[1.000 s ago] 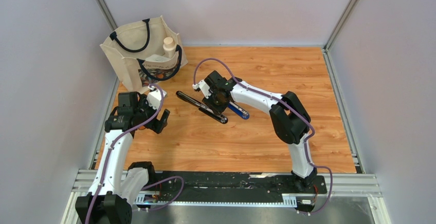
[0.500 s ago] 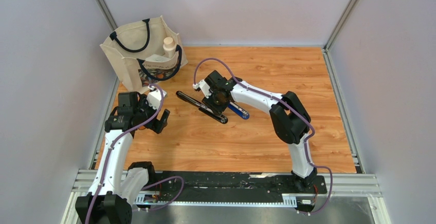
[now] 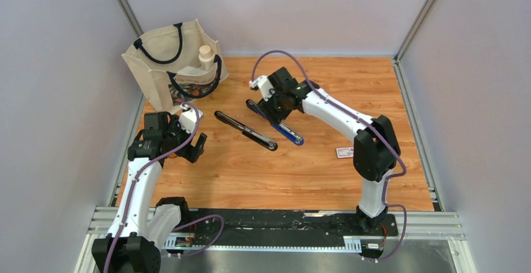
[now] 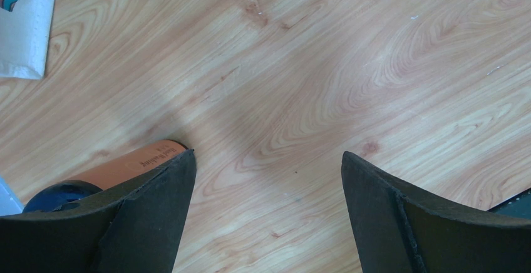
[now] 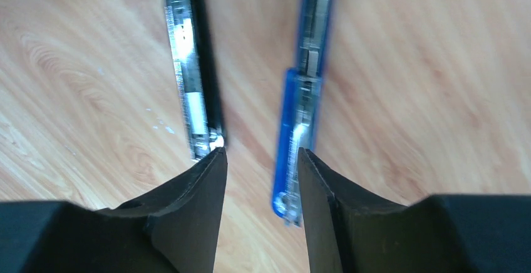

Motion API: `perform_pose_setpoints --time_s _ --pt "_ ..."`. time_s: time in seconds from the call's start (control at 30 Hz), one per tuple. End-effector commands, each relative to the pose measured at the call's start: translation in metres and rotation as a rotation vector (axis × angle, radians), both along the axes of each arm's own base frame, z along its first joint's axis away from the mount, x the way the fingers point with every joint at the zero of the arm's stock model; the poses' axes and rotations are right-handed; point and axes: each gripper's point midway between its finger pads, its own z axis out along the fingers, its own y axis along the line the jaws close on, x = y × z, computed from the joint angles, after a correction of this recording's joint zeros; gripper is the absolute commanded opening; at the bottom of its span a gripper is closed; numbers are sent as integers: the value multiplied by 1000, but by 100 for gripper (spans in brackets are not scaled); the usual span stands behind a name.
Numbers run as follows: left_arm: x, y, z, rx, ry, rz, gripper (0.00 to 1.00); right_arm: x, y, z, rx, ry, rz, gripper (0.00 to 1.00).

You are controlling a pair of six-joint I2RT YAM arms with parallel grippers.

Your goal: Load the staples into the stapler

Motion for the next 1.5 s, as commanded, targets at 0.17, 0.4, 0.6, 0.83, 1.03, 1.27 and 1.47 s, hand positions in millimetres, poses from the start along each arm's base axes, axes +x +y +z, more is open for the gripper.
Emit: perform_pose_setpoints --time_s 0.17,0.4,0.6,0.83,1.03,1.27,1.47 --pt "6 -2 4 -6 -36 -26 94 59 -137 47 41 -69 -291 50" --pt "5 -4 5 -13 -35 -32 94 71 -198 3 -126 -32 -278 49" --pt "5 -4 7 -12 -44 -35 94 78 -223 -29 -262 -15 -165 48" --pt "5 -5 4 -16 -32 -38 94 91 -247 -52 -300 69 -158 48" --pt "5 -4 3 -13 -28 -36 94 91 -253 -71 -322 113 -128 48" --pt "6 -3 2 -9 -26 -33 94 91 -245 -78 -294 148 -95 46" --pt "7 -3 2 -9 -26 -33 94 92 -243 -83 -282 157 -100 44"
